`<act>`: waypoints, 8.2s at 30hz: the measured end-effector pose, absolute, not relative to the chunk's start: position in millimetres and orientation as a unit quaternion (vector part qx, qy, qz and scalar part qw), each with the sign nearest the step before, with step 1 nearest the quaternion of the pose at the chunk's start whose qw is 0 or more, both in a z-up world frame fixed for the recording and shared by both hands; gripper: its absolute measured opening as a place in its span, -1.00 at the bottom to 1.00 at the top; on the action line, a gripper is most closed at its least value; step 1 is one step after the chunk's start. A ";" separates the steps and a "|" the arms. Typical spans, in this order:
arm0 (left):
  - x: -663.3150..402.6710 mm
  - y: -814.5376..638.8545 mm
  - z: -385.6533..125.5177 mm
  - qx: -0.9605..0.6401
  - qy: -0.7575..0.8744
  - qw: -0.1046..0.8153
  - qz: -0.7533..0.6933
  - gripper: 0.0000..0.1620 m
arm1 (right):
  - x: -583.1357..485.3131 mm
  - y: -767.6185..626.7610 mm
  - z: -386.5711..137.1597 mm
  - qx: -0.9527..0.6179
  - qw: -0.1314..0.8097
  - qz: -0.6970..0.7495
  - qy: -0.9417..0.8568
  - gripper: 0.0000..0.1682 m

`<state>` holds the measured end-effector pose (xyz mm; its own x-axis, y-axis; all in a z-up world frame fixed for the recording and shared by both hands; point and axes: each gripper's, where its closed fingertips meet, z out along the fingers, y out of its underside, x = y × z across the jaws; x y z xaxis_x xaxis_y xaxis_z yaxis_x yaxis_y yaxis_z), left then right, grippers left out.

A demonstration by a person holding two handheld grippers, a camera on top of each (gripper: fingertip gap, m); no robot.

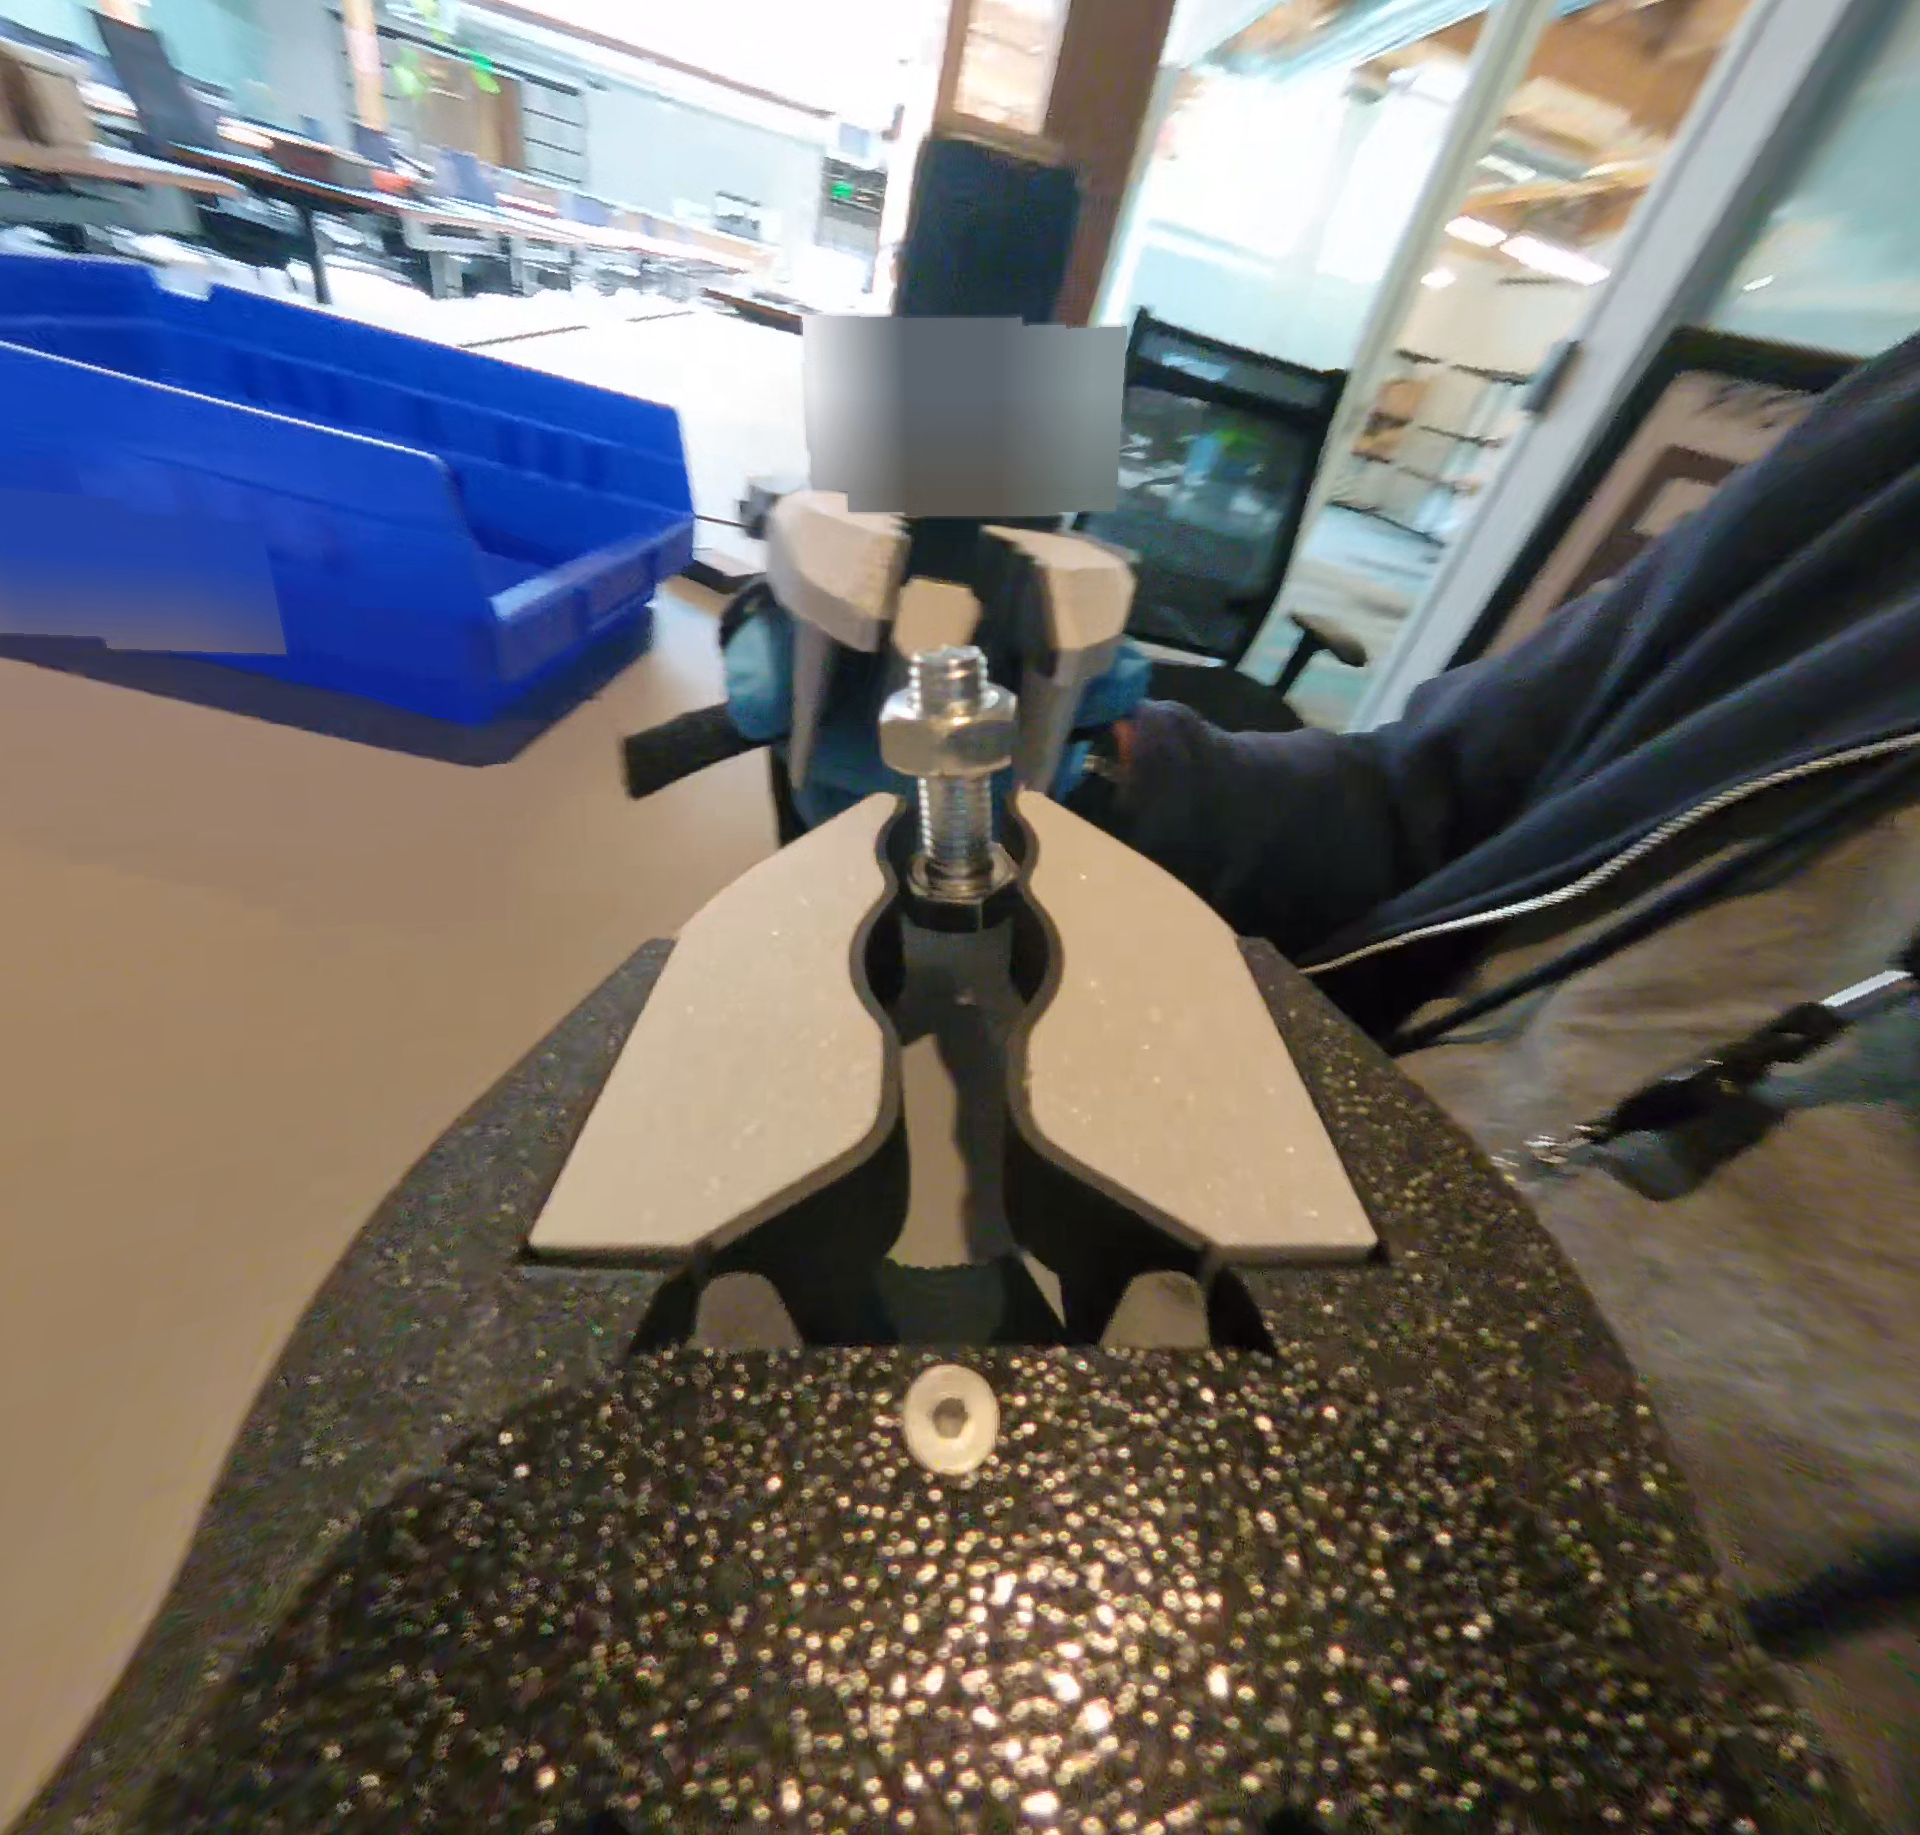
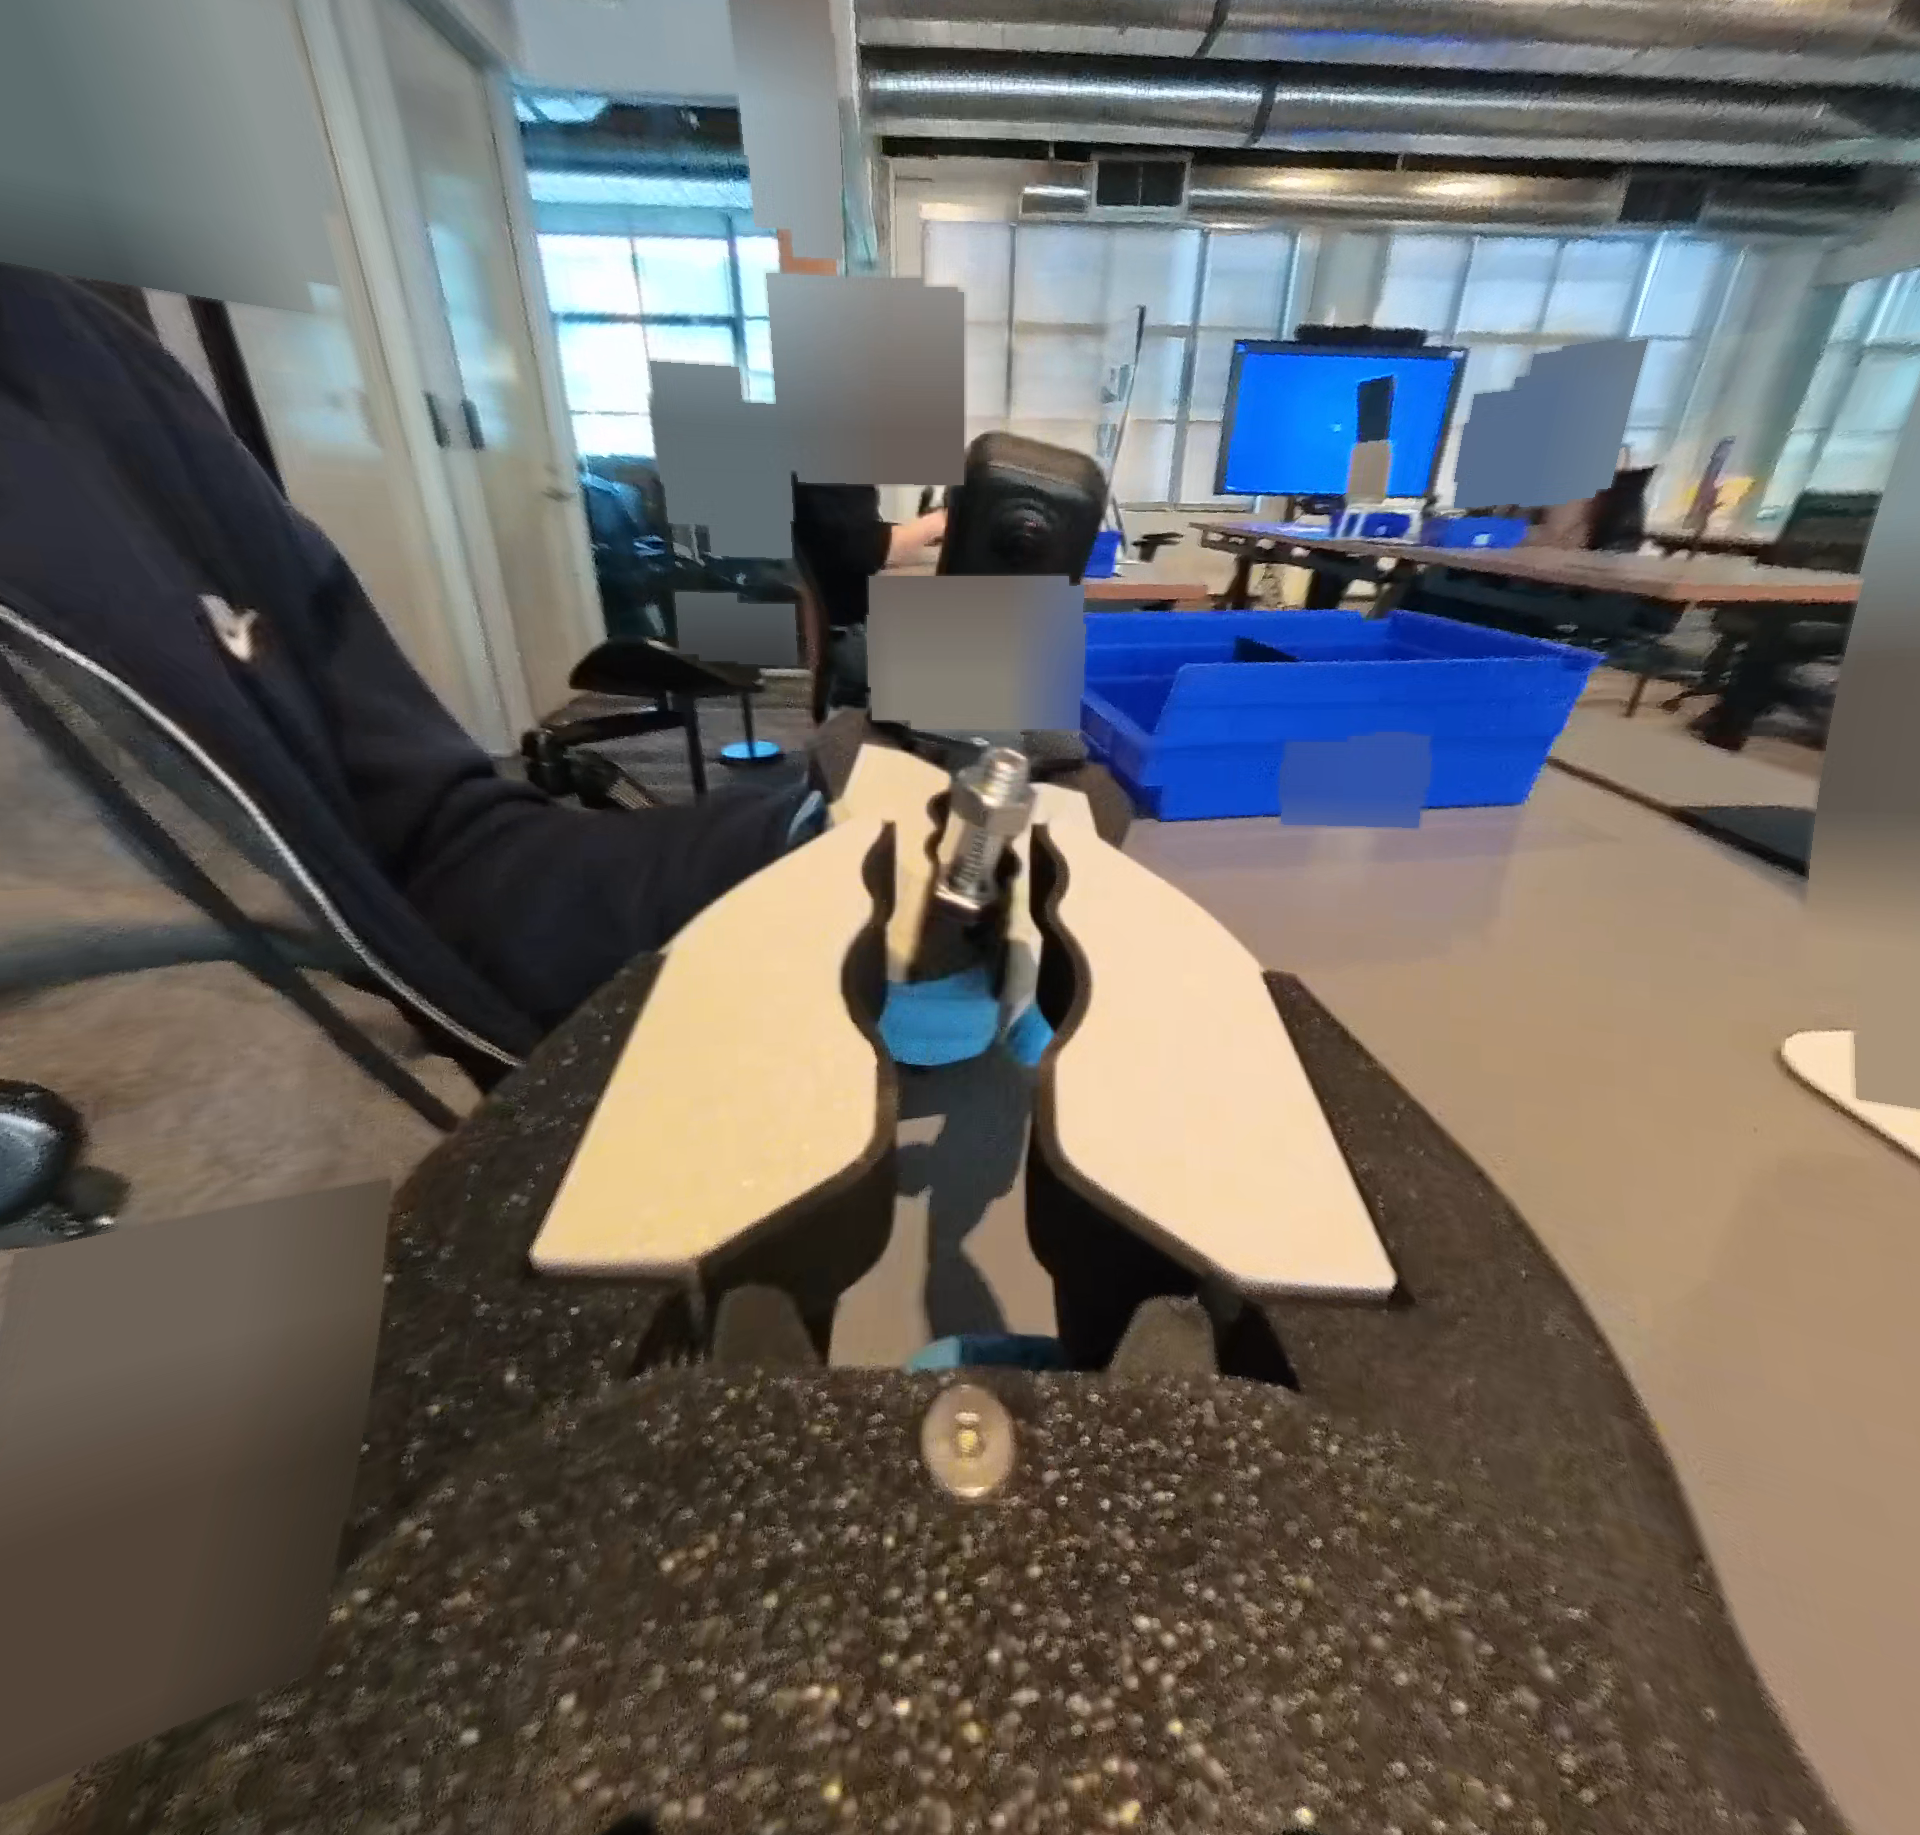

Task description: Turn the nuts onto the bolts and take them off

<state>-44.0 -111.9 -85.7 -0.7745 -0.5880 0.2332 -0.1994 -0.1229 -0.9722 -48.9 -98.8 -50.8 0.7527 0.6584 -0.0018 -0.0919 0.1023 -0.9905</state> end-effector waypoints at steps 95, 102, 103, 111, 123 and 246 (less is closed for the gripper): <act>-10.1 -76.7 -94.8 -0.309 0.696 0.490 -0.425 -0.81 | -52.9 -64.5 -59.4 -0.678 0.705 0.002 -0.208 -0.67; -25.8 -106.1 -91.3 -0.270 0.707 0.377 -0.534 -0.81 | -62.9 -84.0 -43.5 -0.639 0.721 0.055 -0.262 -0.46; -29.6 -111.8 -90.9 -0.261 0.709 0.353 -0.552 -0.81 | -63.8 -88.2 -41.9 -0.633 0.722 0.074 -0.269 -0.46; -64.2 -145.4 -84.2 -0.182 0.716 0.209 -0.641 -0.81 | -73.3 -124.5 -33.0 -0.584 0.710 0.208 -0.334 -0.59; -82.2 -164.3 -99.7 -0.141 0.753 0.144 -0.627 -0.81 | -102.7 -128.7 -60.6 -0.607 0.640 0.245 -0.401 -0.64; -53.9 -150.7 -95.0 -0.199 0.729 0.235 -0.611 -0.81 | -79.8 -119.6 -56.0 -0.617 0.671 0.206 -0.355 -0.65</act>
<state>-53.9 -150.7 -95.0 -0.8106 -0.5772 -0.0987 -0.0032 0.1729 -0.9849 -79.8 -119.6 -56.0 0.6632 0.7146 0.2226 0.1617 0.1536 -0.9748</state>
